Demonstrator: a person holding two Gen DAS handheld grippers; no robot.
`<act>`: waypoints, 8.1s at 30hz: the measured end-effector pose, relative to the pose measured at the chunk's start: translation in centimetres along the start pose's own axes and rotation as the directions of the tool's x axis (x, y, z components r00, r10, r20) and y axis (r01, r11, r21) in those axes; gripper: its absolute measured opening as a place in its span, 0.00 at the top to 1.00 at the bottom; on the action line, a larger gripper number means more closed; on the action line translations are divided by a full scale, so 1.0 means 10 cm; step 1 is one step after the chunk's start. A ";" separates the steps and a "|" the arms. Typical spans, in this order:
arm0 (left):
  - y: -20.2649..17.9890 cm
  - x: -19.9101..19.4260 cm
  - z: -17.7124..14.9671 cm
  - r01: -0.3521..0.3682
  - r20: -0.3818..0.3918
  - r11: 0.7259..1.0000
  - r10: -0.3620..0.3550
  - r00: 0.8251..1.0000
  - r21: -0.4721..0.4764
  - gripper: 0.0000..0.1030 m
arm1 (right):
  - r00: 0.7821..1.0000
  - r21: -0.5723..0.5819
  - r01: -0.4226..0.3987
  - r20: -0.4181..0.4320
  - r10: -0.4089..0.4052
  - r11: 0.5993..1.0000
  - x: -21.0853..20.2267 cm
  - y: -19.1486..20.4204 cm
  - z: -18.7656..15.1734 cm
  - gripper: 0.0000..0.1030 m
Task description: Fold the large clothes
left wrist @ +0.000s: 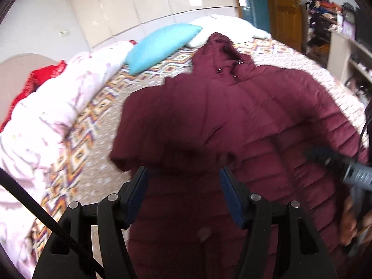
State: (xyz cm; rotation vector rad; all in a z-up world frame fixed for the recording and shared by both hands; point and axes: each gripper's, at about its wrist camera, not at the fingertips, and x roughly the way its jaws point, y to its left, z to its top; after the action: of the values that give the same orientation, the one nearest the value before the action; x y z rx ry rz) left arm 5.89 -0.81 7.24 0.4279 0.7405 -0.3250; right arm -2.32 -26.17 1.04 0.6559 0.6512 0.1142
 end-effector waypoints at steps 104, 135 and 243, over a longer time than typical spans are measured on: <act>1.66 -2.20 0.09 0.088 0.191 0.941 -0.026 0.981 -0.327 0.15 | 0.783 -0.127 0.603 0.285 -0.553 0.788 -2.83 1.02 2.05 0.36; 0.45 1.22 -0.24 -0.006 -0.086 0.945 -0.023 0.996 -0.326 0.13 | 0.812 -0.149 0.565 -0.069 -0.579 0.811 1.37 0.45 2.79 0.14; 1.52 -0.64 -1.98 -0.052 -0.071 0.855 0.018 0.997 -0.515 0.11 | 0.945 -0.161 0.266 -0.153 -0.290 0.950 0.43 1.18 0.26 0.50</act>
State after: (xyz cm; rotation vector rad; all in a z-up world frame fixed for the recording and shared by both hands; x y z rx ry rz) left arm -3.46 22.76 2.59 -0.0625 0.8470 -0.0666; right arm 3.86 -16.91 7.38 0.4168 0.8921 -0.0474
